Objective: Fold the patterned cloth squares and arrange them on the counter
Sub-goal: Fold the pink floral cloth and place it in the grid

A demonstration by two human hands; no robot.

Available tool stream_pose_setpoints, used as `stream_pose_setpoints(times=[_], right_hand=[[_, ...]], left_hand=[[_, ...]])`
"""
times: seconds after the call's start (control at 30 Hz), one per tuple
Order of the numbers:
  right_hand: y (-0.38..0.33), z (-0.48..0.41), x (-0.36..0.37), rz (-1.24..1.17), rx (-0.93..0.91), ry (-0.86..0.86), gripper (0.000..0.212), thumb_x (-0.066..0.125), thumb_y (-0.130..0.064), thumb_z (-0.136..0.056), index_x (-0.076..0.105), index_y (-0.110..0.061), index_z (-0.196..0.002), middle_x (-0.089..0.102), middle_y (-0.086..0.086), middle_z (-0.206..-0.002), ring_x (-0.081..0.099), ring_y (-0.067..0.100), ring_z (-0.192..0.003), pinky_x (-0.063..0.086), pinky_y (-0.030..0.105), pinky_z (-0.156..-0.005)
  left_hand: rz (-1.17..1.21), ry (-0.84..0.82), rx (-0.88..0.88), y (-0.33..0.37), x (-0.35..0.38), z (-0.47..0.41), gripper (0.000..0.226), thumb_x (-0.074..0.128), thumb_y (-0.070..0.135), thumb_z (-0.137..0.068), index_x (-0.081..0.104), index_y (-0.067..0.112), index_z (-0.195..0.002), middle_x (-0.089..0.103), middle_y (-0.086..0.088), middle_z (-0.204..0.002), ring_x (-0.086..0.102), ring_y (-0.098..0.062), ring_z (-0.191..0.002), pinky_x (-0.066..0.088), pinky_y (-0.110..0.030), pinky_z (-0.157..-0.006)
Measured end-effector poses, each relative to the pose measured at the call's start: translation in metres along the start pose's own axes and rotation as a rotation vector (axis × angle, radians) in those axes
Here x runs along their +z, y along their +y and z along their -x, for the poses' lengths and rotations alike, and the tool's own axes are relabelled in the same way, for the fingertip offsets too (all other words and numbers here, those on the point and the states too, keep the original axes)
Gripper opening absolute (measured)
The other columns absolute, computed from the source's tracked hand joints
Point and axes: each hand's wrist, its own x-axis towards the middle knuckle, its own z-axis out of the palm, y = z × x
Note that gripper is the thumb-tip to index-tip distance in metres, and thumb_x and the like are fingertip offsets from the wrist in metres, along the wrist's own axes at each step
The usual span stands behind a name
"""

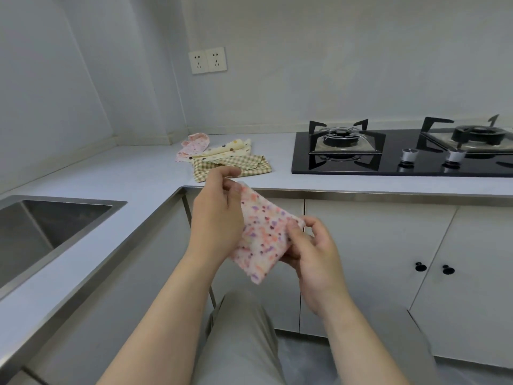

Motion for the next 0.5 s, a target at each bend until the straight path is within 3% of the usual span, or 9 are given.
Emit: stream_pose_setpoints(times=[0.07, 0.13, 0.2, 0.27, 0.33, 0.4, 0.43, 0.5], right_hand=[[0.004, -0.001, 0.006, -0.150, 0.124, 0.090, 0.025, 0.059, -0.030, -0.102, 0.059, -0.010, -0.117, 0.076, 0.015, -0.101, 0.073, 0.024, -0.088, 0.058, 0.035, -0.070], [0.005, 0.000, 0.011, -0.279, 0.242, 0.108, 0.033, 0.054, -0.035, -0.104, 0.067, -0.007, -0.114, 0.077, 0.014, -0.103, 0.075, 0.024, -0.093, 0.060, 0.041, -0.080], [0.007, 0.000, 0.013, -0.277, 0.293, 0.131, 0.038, 0.046, -0.035, -0.108, 0.071, -0.006, -0.108, 0.078, 0.012, -0.100, 0.075, 0.024, -0.092, 0.060, 0.046, -0.088], [0.012, -0.002, 0.013, -0.146, 0.245, 0.202, 0.039, 0.041, -0.035, -0.110, 0.071, -0.011, -0.104, 0.078, 0.008, -0.096, 0.075, 0.025, -0.091, 0.059, 0.047, -0.085], [0.013, -0.007, 0.010, 0.142, 0.116, 0.303, 0.038, 0.038, -0.039, -0.108, 0.068, -0.017, -0.098, 0.076, 0.003, -0.093, 0.073, 0.023, -0.092, 0.060, 0.046, -0.082], [0.009, -0.010, 0.003, 0.424, -0.025, 0.375, 0.038, 0.035, -0.042, -0.108, 0.062, -0.018, -0.094, 0.069, -0.002, -0.089, 0.067, 0.018, -0.087, 0.056, 0.037, -0.073], [0.006, -0.010, -0.001, 0.506, -0.084, 0.384, 0.037, 0.034, -0.042, -0.108, 0.059, -0.018, -0.094, 0.066, -0.004, -0.087, 0.063, 0.014, -0.083, 0.052, 0.031, -0.068], [0.003, -0.009, -0.009, 0.616, -0.170, 0.372, 0.033, 0.033, -0.041, -0.108, 0.055, -0.021, -0.095, 0.062, -0.005, -0.082, 0.059, 0.010, -0.077, 0.046, 0.028, -0.062]], left_hand=[[-0.057, -0.015, 0.030, 0.004, 0.002, 0.004, 0.025, 0.047, 0.016, -0.105, 0.051, 0.036, -0.119, 0.058, 0.018, -0.092, 0.053, 0.008, -0.085, 0.040, -0.008, -0.070], [-0.092, -0.024, 0.055, 0.005, 0.006, 0.009, 0.025, 0.047, 0.018, -0.105, 0.050, 0.037, -0.121, 0.058, 0.018, -0.093, 0.054, 0.004, -0.087, 0.040, -0.012, -0.072], [-0.115, -0.033, 0.056, 0.004, 0.009, 0.012, 0.024, 0.046, 0.020, -0.106, 0.050, 0.036, -0.124, 0.059, 0.017, -0.095, 0.055, 0.003, -0.088, 0.040, -0.013, -0.072], [-0.077, -0.046, 0.003, 0.002, 0.012, 0.014, 0.024, 0.047, 0.023, -0.106, 0.049, 0.034, -0.127, 0.060, 0.017, -0.097, 0.055, 0.004, -0.090, 0.040, -0.010, -0.071], [0.011, -0.100, -0.176, -0.005, 0.018, 0.016, 0.032, 0.052, 0.034, -0.104, 0.049, 0.029, -0.135, 0.062, 0.015, -0.105, 0.058, 0.004, -0.094, 0.043, -0.010, -0.076], [0.170, -0.218, -0.473, -0.011, 0.025, 0.021, 0.058, 0.062, 0.053, -0.094, 0.053, 0.016, -0.137, 0.068, 0.003, -0.116, 0.067, -0.010, -0.102, 0.057, -0.031, -0.087], [0.289, -0.262, -0.629, -0.016, 0.029, 0.025, 0.064, 0.066, 0.057, -0.090, 0.059, 0.008, -0.131, 0.073, -0.004, -0.114, 0.072, -0.020, -0.099, 0.061, -0.041, -0.086], [0.459, -0.284, -0.792, -0.020, 0.036, 0.035, 0.050, 0.067, 0.046, -0.094, 0.067, -0.001, -0.111, 0.077, -0.013, -0.099, 0.076, -0.028, -0.089, 0.062, -0.046, -0.080]])
